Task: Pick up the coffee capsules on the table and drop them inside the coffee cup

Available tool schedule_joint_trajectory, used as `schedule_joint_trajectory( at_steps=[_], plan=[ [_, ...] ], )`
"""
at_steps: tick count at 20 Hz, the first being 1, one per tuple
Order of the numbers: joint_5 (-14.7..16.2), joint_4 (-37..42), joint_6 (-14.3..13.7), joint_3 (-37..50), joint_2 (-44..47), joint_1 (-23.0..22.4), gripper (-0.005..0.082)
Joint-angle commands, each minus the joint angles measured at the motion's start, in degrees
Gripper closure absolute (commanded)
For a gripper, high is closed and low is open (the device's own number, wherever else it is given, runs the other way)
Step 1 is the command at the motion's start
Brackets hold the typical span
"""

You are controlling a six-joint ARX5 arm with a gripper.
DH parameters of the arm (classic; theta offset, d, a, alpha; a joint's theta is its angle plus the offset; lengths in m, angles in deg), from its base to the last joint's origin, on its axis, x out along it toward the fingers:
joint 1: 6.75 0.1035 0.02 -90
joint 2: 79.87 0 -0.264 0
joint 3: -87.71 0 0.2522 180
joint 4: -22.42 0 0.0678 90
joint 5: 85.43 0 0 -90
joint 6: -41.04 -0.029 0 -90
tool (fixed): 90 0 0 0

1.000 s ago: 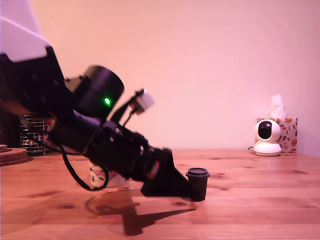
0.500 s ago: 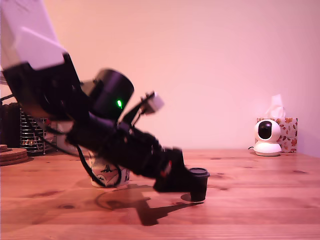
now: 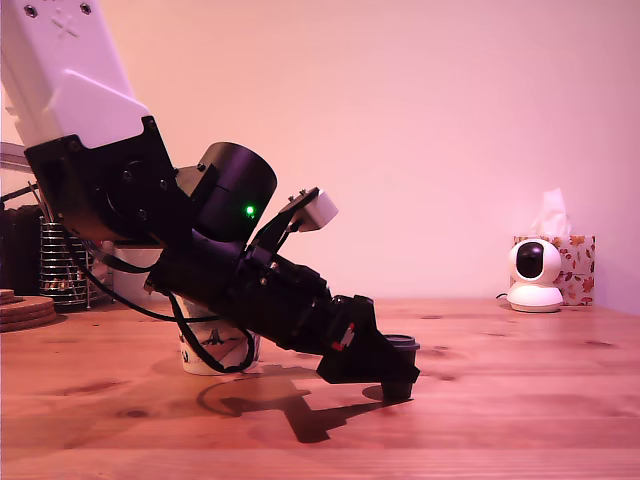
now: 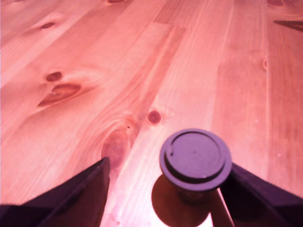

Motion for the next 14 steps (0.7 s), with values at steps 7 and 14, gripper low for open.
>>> schedule_joint_trajectory(
  at_steps=[7, 14],
  plan=[
    [0.57, 0.44, -0.04, -0.59, 2.69, -1.46, 0.013],
    [0.98, 1.68, -1.14, -1.07, 2.71, -2.03, 0.0131]
  ],
)
